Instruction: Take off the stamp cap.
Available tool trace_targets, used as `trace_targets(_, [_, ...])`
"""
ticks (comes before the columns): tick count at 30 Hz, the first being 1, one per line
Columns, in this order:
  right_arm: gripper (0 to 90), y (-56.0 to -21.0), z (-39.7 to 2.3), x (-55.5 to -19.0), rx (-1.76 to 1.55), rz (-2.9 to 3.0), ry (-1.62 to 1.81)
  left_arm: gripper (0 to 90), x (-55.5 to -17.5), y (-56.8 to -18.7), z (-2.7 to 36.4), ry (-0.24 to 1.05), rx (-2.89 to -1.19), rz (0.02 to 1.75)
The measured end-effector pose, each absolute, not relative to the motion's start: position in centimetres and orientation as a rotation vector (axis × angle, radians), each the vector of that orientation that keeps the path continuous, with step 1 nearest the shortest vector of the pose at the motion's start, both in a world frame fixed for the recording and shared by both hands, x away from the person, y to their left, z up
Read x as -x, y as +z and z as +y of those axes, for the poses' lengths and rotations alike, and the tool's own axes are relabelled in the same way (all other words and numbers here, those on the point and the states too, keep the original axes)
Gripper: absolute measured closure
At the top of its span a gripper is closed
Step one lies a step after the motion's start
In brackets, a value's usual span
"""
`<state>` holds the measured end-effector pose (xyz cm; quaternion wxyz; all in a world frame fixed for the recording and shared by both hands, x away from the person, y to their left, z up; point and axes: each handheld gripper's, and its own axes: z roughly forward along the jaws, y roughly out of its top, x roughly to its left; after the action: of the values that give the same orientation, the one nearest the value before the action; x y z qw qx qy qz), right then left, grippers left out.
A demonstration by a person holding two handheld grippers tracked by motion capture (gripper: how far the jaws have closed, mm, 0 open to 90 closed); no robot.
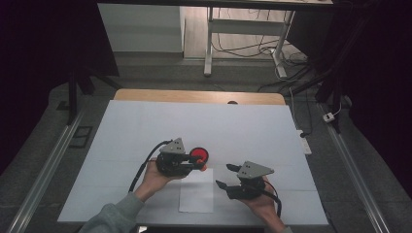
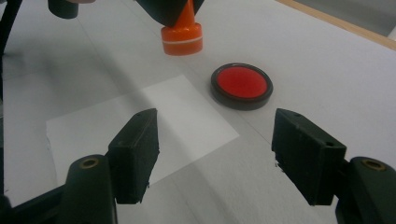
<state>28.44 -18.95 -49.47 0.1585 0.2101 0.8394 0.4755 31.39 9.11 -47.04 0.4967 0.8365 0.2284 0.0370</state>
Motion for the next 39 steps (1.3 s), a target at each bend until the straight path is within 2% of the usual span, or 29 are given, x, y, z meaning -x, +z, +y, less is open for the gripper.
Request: trace_targets(39, [33.9,-49.9,-14.6,-29.3,-0.539,2.424,1.337,71.7,-31.3,-46.9,8.9,0.098,-2.029,0.553])
